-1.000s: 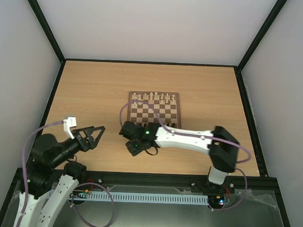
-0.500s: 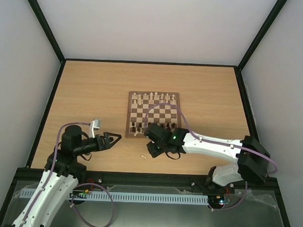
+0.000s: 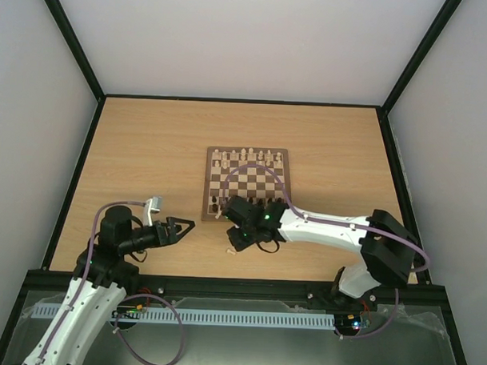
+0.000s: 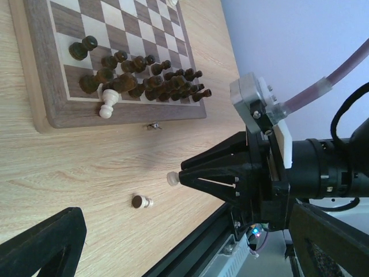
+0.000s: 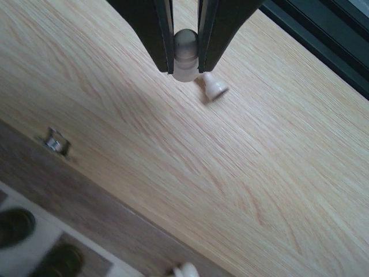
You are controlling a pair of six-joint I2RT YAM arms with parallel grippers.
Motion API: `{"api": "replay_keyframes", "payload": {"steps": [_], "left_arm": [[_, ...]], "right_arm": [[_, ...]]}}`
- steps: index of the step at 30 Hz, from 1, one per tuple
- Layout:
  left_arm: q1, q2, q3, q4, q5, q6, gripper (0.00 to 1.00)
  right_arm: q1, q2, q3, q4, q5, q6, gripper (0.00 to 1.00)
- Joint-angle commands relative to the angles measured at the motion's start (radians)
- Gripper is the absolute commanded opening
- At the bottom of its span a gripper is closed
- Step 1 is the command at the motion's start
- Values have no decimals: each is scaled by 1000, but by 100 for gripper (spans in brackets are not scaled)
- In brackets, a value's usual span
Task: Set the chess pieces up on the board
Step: Pick up the chess piece at the center of the board.
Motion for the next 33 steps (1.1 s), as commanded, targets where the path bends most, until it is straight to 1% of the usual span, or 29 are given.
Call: {"api": "replay_keyframes", "payload": {"steps": [1,6,14,21,33], "left_arm": [[-3,-24,-14,-32,-14,5,100],[-2,-43,-5,-52,-30,9,100],[-2,-87,21,-105,-52,24,99],[-2,-99,26,-116,-44,33,99],[-2,-110,35,-130,-43,45,100]], "right_arm": [[19,75,108,-76,10,-28,6],[36,177,218,-158,7,-51,5],[94,302,310,-251,22,-58,5],[101,389,394,-319,58,-62,5],[103,406,447,-379,103,-49,5]]}}
